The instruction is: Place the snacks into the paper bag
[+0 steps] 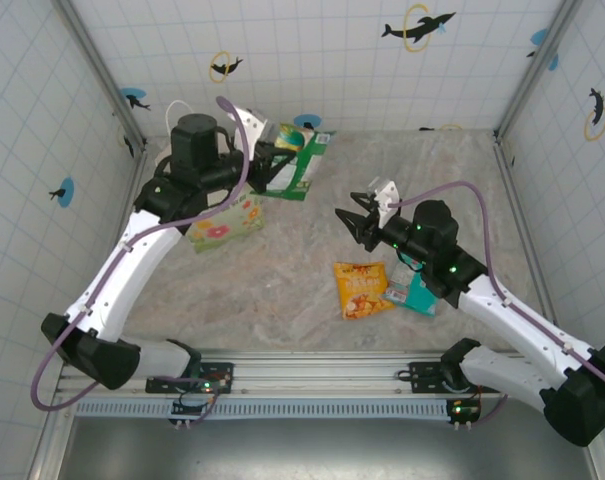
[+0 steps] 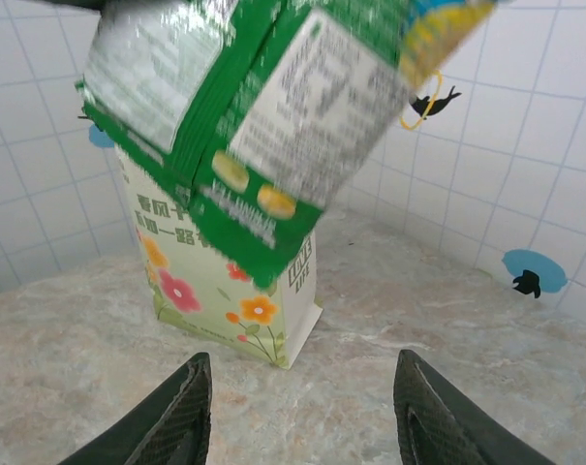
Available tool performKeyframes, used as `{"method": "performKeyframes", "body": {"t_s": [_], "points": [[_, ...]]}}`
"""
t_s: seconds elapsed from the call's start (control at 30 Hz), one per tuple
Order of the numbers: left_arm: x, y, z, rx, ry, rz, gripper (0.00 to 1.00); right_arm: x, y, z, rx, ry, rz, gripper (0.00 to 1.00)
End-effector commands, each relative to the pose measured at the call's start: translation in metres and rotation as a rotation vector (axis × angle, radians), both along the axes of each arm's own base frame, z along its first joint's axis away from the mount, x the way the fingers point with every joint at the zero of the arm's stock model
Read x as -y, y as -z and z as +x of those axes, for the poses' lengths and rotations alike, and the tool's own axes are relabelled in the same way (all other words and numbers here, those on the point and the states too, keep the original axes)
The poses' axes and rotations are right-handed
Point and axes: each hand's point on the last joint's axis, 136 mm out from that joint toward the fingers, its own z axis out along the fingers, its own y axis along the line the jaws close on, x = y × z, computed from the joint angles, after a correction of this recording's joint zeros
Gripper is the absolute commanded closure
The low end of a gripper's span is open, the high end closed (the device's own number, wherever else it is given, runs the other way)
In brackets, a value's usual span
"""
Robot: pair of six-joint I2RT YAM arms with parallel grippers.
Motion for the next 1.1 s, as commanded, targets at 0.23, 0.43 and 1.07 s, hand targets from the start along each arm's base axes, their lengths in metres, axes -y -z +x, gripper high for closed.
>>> {"method": "performKeyframes", "body": {"t_s": [0.23,0.43,1.07], "points": [[-0.068,-0.075,0.048,0.106,-0.386,-0.07,1.0,-0.012,0.003,-0.001,-0.048,0.001,0.047,0.46],[-0.113,-0.09,0.06,0.036,-0.585,-0.291,1.0,-0.028,0.017,0.0,-0.079,-0.018,0.024,0.45],[-0.22,-0.076,0.059,0.0,-1.059,-0.479,1.0,-0.054,0.034,-0.003,-0.138,-0.055,0.014,0.44]]}}
